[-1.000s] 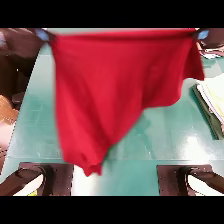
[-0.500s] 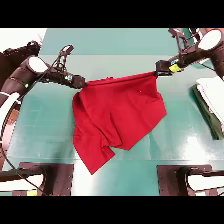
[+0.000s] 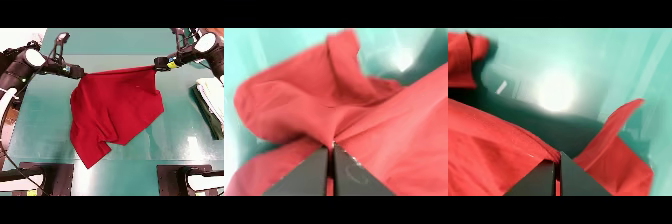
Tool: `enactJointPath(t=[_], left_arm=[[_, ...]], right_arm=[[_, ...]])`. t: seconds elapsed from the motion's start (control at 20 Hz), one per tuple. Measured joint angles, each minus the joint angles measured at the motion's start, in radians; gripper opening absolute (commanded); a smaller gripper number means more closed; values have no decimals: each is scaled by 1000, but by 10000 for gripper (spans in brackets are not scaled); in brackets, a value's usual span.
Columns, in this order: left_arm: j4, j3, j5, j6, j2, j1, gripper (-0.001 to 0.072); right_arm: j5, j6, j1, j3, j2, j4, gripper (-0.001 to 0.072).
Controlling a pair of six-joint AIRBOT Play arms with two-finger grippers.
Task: Fold the shirts.
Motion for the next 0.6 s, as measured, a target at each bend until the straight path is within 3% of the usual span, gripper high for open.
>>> enactJointPath(t=[0.1,0.15,0.2,0.25,0.6], left_arm=[[2,11,-2,-5,35,0,31],[2,14,-3,-5,45,0,102],[6,17,-10,-6,51,0,374],[21,19,-16,-9,55,1,469],[70,23,-46,-59,52,1,470]], right_arm=[[-8,-6,0,0,31,-5,15],[-13,-8,0,0,40,-6,15],[-13,-9,0,-1,47,-9,15],[-13,-11,0,0,52,-23,15],[28,-12,1,-1,60,-7,15]])
